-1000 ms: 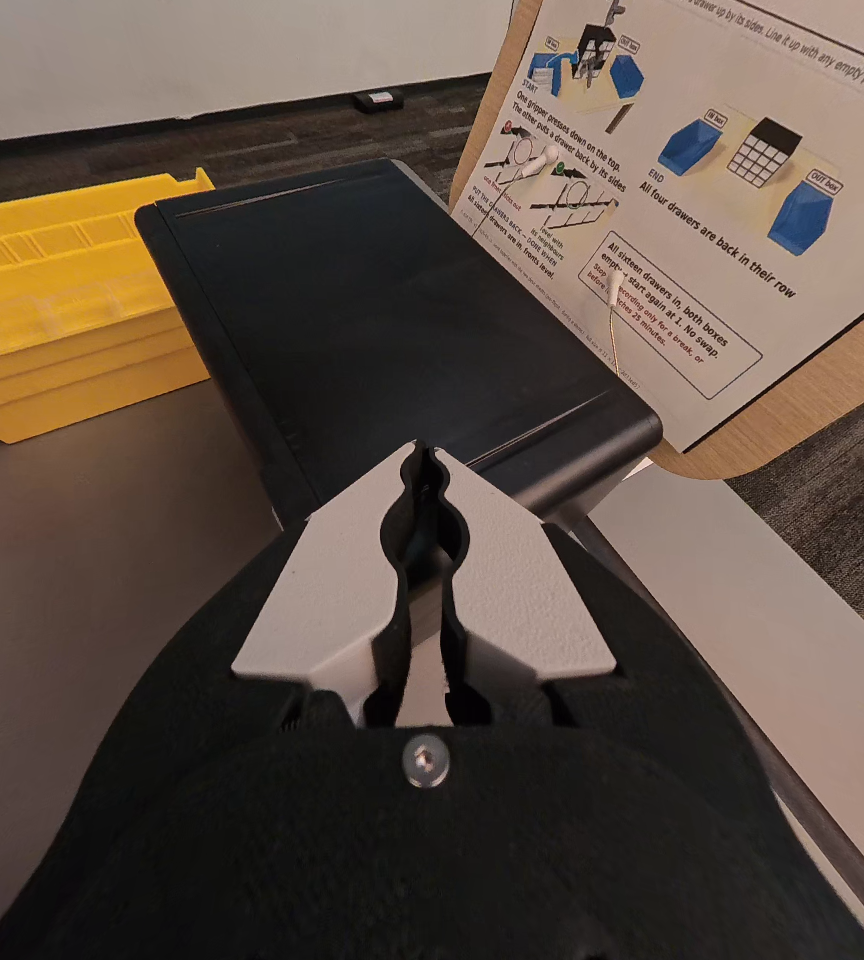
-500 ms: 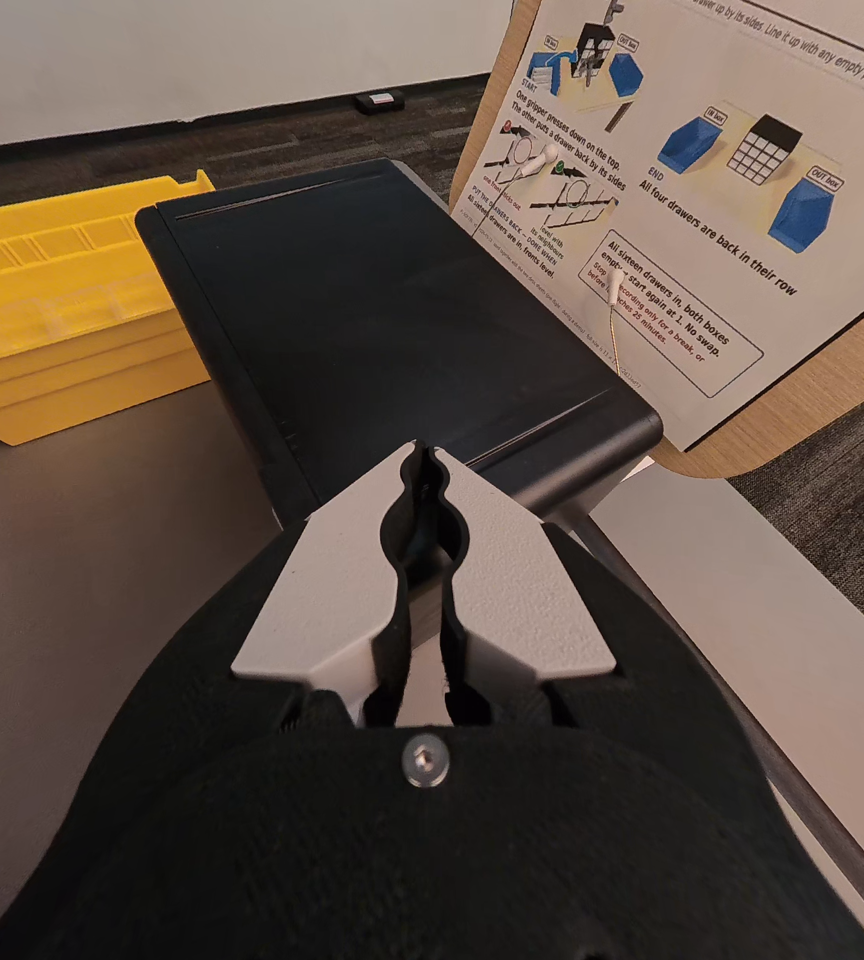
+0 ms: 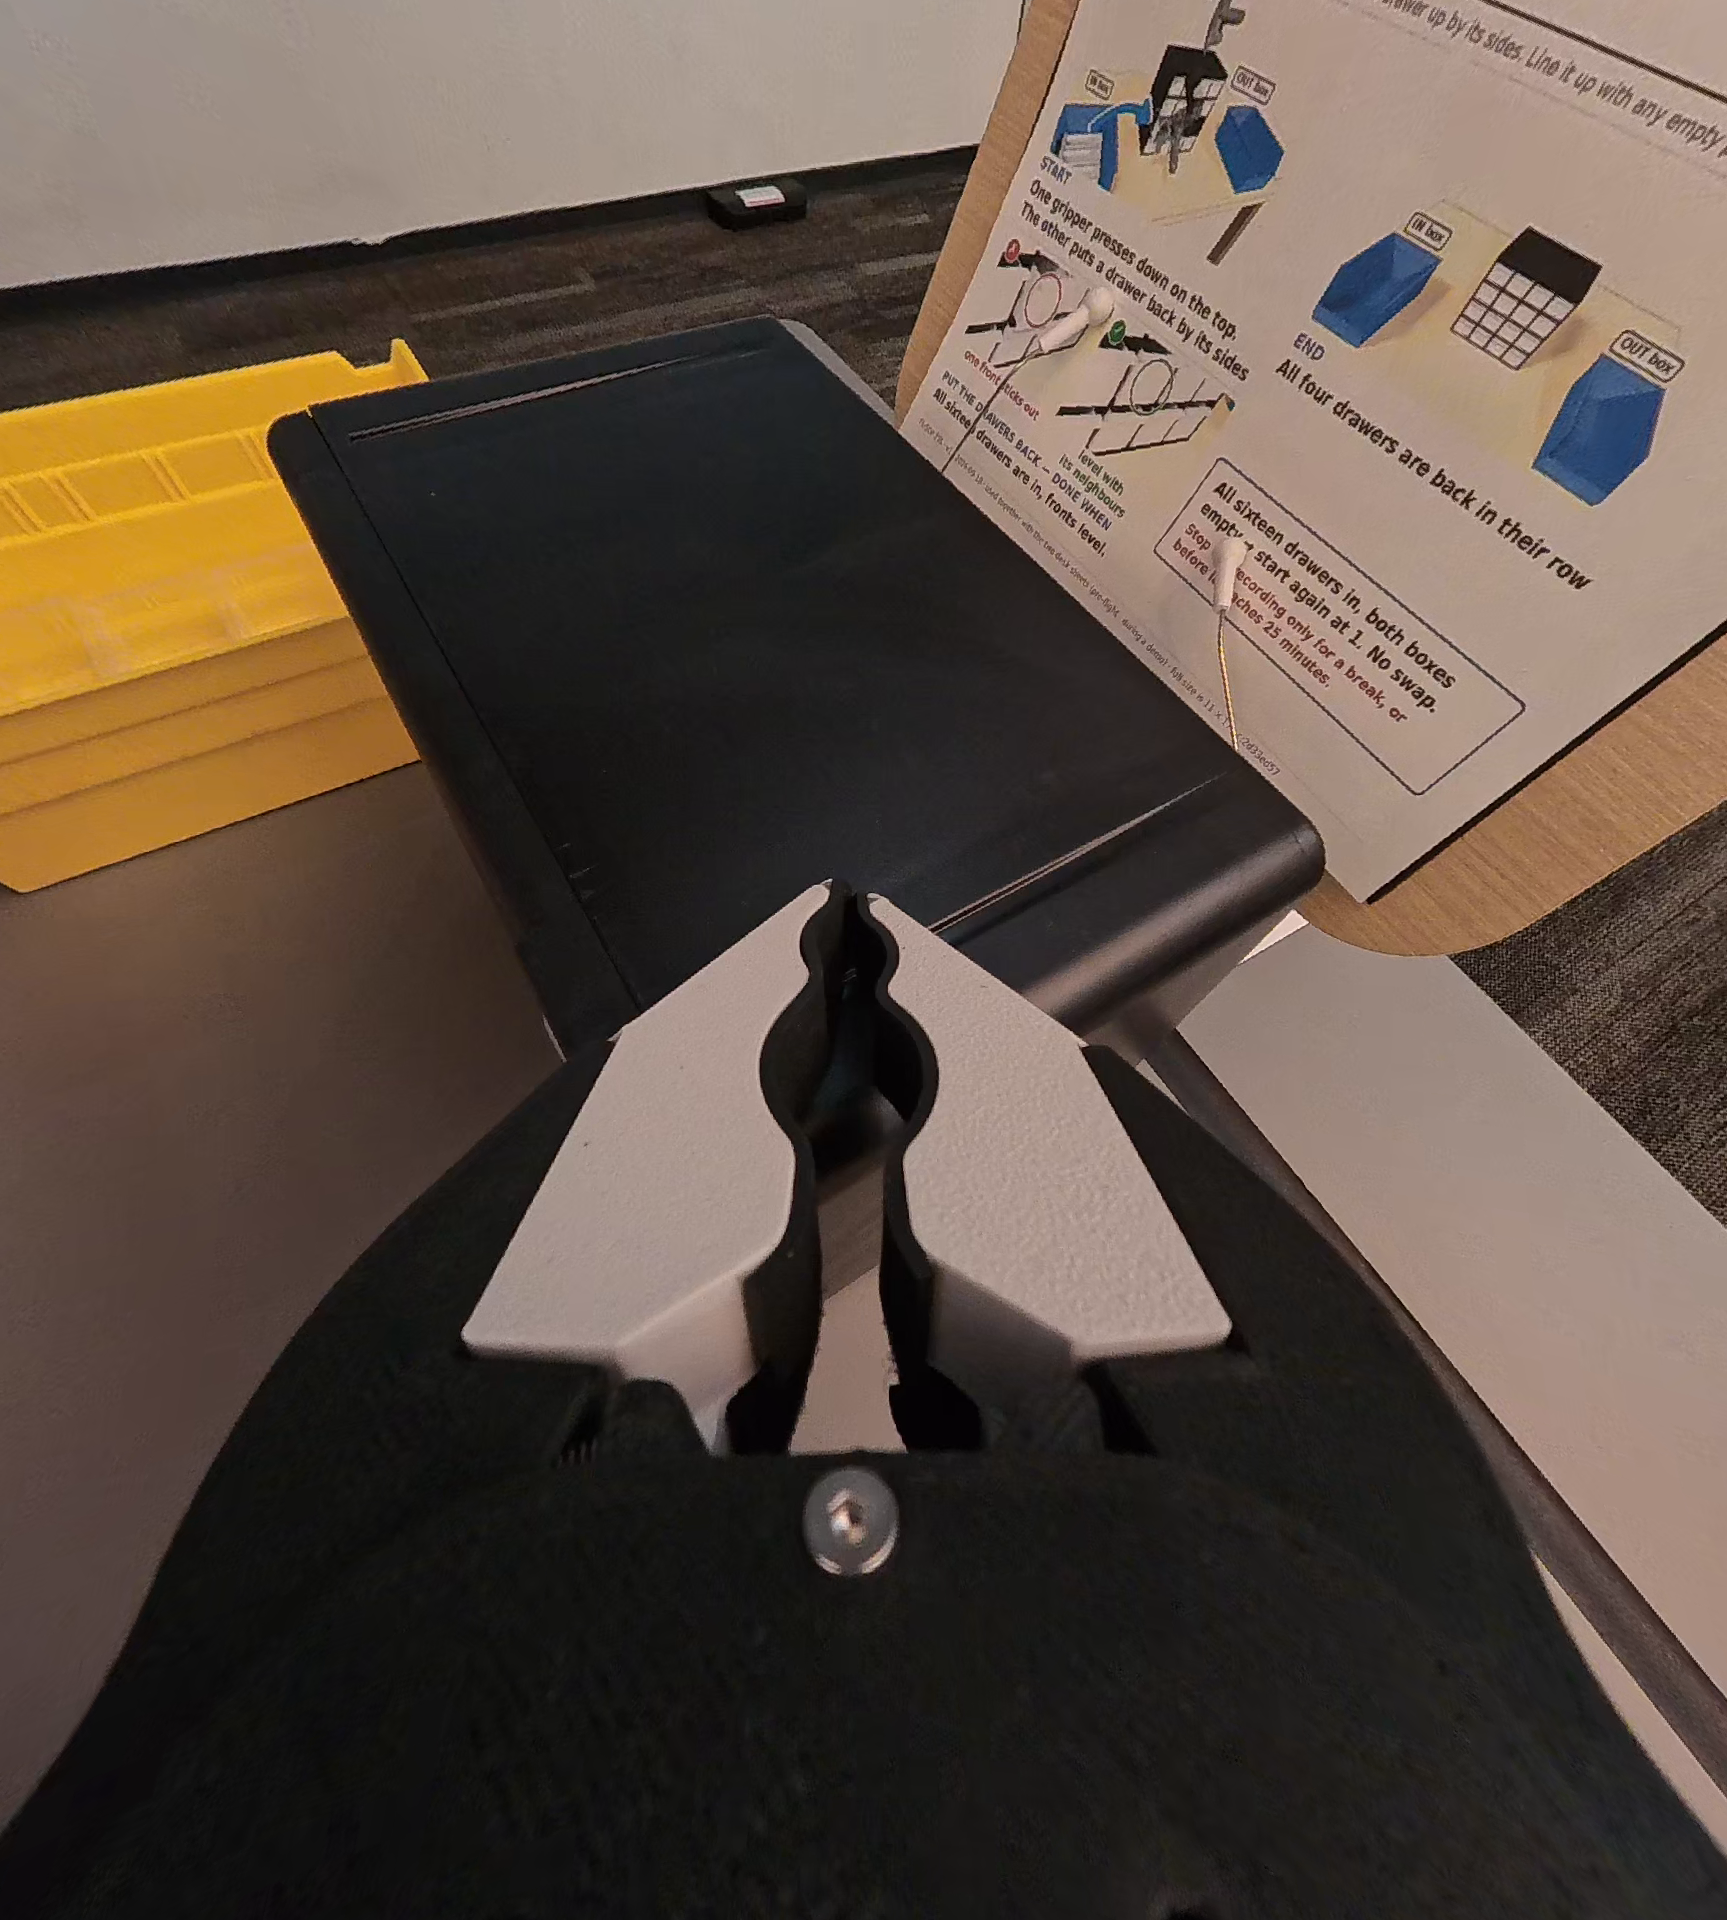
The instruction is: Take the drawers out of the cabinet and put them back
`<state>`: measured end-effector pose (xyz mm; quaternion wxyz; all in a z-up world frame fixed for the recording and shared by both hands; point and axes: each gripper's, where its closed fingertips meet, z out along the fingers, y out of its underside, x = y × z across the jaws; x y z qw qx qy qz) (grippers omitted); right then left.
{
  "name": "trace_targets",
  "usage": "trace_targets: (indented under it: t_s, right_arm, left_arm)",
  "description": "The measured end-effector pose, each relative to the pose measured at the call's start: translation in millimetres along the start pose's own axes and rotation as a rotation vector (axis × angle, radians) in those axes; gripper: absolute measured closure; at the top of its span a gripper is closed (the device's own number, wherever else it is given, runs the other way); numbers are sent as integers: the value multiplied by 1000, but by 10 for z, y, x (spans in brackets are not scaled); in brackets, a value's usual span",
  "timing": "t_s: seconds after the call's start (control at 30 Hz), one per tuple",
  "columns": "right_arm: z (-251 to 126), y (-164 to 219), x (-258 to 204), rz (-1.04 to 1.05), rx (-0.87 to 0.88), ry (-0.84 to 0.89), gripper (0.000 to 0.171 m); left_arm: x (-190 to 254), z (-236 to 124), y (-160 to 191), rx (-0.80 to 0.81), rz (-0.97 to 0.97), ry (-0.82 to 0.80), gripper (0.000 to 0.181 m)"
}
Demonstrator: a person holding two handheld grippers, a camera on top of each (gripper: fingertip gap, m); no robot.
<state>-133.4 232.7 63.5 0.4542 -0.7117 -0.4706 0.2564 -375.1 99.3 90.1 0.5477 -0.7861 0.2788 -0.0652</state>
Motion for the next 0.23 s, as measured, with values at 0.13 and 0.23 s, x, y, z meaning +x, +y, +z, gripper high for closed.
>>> trace_targets:
  t_s: [0.13,0.23]
  right_arm:
    - [0,0,1,-4,-4,5,171]
    - [-1,0,0,-7,-7,10,171]
  left_arm:
    - [-99,-14,62,-27,-6,-37,179]
    - [-228,-78,116,-45,-22,-83,178]
